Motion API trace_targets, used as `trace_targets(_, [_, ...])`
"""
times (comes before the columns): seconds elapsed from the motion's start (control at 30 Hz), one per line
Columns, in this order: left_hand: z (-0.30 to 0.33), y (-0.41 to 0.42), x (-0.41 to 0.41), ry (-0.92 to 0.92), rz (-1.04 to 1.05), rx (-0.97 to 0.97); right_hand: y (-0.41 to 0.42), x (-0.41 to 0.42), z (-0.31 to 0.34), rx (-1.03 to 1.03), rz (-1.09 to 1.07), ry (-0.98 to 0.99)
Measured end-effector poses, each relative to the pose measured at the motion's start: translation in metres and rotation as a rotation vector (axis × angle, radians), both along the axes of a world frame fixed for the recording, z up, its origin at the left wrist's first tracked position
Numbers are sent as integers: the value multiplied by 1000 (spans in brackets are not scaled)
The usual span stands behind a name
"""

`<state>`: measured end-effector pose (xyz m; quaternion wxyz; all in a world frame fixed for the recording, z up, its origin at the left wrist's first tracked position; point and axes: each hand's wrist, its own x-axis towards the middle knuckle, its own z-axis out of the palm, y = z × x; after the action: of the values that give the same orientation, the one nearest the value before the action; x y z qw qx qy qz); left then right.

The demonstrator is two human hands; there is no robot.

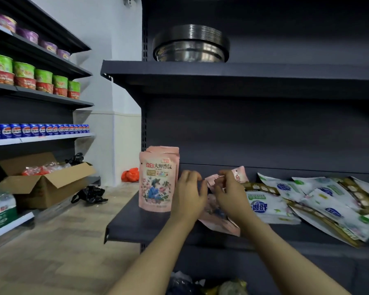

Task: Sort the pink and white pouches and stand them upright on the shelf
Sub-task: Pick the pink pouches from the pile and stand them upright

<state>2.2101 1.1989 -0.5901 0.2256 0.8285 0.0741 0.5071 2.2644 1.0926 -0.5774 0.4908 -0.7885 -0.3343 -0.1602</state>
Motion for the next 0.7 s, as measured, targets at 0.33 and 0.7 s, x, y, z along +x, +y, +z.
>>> trace_targets(0.33, [-14,-25,31,584,27,-730,-40,-1,-34,-334,62,126])
trace_targets(0.7, [-9,-30,45,642,26,-806,-53,4,-42,-263,118,176])
